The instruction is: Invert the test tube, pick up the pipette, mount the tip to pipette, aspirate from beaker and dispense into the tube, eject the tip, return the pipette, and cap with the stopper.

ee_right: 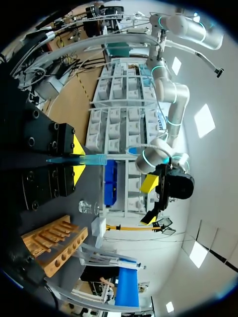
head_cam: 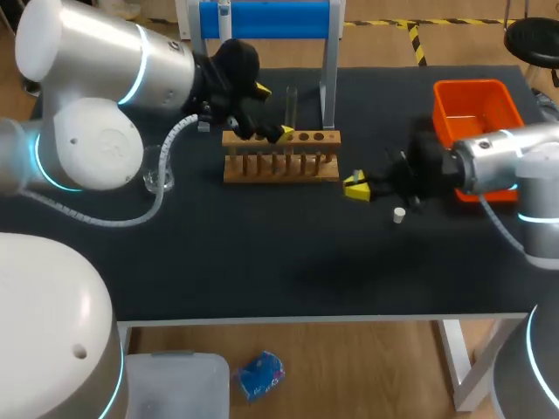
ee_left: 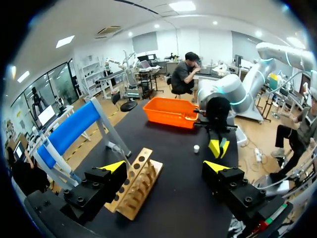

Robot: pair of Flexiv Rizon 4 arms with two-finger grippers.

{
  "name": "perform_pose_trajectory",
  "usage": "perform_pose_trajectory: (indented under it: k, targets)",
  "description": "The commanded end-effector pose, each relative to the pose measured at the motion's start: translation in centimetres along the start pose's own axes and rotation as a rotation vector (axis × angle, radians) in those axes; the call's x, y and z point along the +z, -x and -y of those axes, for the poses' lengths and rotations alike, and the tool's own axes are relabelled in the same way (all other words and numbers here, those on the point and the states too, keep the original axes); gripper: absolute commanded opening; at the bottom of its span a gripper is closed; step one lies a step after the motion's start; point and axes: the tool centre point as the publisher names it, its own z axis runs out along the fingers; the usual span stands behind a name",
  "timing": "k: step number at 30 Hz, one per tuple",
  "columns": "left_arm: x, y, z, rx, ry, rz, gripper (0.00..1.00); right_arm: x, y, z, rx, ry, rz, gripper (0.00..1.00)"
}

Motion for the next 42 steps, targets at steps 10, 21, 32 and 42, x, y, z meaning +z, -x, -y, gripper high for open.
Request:
perform_pose_trajectory:
  k: [10,21,32,42]
  targets:
    - [-0.3,0.1,0.0,0.001,0.002,-0.007,1.00,-1.5,-1.2,-0.3,-0.001,0.001,-0.007,0.00]
    - [-1.1,3.5,-1.6,-0.138,-0.017,0.118,1.00,-3.4,-1.8,0.2,0.026,0.026,0.015,0.00]
    - [-2.1,10.5,-2.5,-0.366,-0.096,0.427,1.00,-6.3,-3.4,0.3,0.012,0.071,-0.004,0.00]
    - [0.2,14.9,-1.8,-0.450,-0.123,0.557,1.00,-6.3,-3.4,0.3,0.012,0.071,-0.004,0.00]
